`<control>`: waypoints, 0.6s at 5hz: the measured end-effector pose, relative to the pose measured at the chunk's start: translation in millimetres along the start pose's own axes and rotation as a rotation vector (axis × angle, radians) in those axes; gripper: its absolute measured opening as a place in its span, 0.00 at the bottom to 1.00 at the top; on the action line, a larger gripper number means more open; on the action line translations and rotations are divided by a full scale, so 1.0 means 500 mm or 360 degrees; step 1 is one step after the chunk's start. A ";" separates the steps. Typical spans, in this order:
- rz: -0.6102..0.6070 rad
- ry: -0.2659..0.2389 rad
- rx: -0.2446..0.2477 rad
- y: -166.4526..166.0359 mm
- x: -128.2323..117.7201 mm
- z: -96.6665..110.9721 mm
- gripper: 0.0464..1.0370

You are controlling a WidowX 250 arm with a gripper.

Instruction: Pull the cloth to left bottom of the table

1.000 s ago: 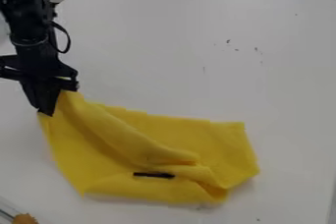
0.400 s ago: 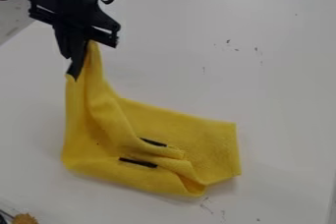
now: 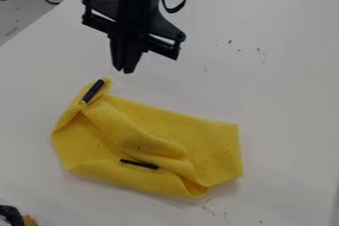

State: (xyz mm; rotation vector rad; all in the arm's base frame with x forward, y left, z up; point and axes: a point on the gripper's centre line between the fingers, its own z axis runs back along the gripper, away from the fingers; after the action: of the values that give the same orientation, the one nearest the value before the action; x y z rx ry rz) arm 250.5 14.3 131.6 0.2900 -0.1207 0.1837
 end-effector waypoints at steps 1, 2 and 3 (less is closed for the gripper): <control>-0.0038 0.0011 0.0008 -0.050 -0.021 0.019 0.03; -0.0083 0.0014 -0.0017 -0.084 -0.026 0.022 0.18; -0.0084 -0.0014 -0.0082 -0.096 -0.024 0.014 0.44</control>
State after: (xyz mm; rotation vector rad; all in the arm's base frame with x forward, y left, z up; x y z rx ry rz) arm 247.8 -35.0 123.5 0.2426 -0.1260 0.1267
